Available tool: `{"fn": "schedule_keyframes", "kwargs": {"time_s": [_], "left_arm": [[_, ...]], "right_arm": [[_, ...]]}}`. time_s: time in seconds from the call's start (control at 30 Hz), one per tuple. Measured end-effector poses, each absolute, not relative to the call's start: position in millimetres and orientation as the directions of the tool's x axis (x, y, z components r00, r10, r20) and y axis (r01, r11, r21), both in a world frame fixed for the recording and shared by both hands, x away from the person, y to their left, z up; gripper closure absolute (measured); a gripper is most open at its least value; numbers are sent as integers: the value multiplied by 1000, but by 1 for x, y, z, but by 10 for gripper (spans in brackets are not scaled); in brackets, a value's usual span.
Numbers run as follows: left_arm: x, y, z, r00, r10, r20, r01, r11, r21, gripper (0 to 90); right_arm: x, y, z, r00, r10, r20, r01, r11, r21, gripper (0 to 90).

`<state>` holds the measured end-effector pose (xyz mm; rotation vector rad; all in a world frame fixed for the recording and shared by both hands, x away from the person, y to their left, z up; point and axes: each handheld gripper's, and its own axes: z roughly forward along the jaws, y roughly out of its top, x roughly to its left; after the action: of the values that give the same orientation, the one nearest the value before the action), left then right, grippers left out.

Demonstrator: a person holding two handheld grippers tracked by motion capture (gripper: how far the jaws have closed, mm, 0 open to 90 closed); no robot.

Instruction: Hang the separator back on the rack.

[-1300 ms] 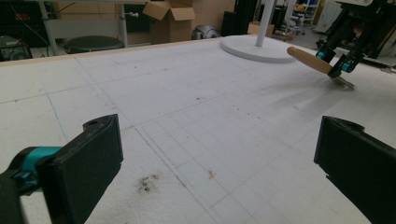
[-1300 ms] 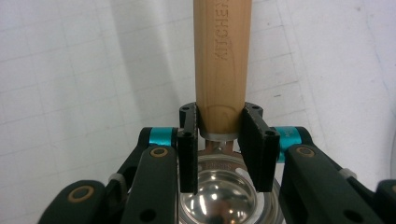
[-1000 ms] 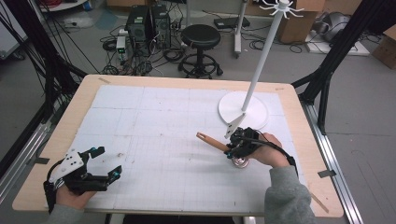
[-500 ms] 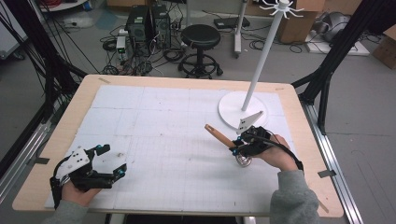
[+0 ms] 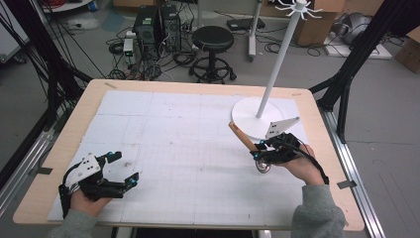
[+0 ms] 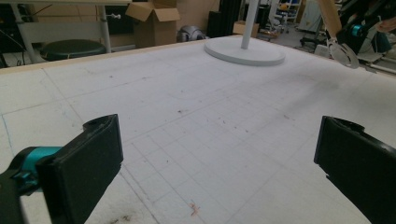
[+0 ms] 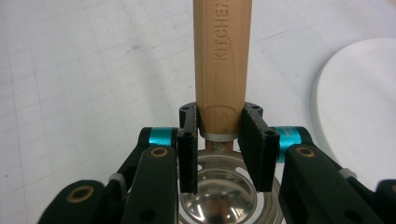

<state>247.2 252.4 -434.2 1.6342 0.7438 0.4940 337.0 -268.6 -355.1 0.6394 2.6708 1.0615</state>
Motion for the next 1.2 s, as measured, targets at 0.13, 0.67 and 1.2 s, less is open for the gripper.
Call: {"fn": "schedule_keyframes", "kwargs": {"time_s": [0.13, 0.67, 1.2], "left_arm": [[248, 252, -434, 705, 705, -83, 197, -81, 977, 17], [251, 250, -433, 706, 703, -86, 194, -76, 978, 17], [254, 248, -434, 705, 704, -86, 195, -76, 978, 17]], "right_arm": [[336, -274, -352, -877, 479, -22, 321, 621, 715, 697], [330, -294, -344, -846, 533, -29, 317, 545, 776, 698], [327, -310, -336, -820, 573, -12, 307, 456, 835, 698]]}}
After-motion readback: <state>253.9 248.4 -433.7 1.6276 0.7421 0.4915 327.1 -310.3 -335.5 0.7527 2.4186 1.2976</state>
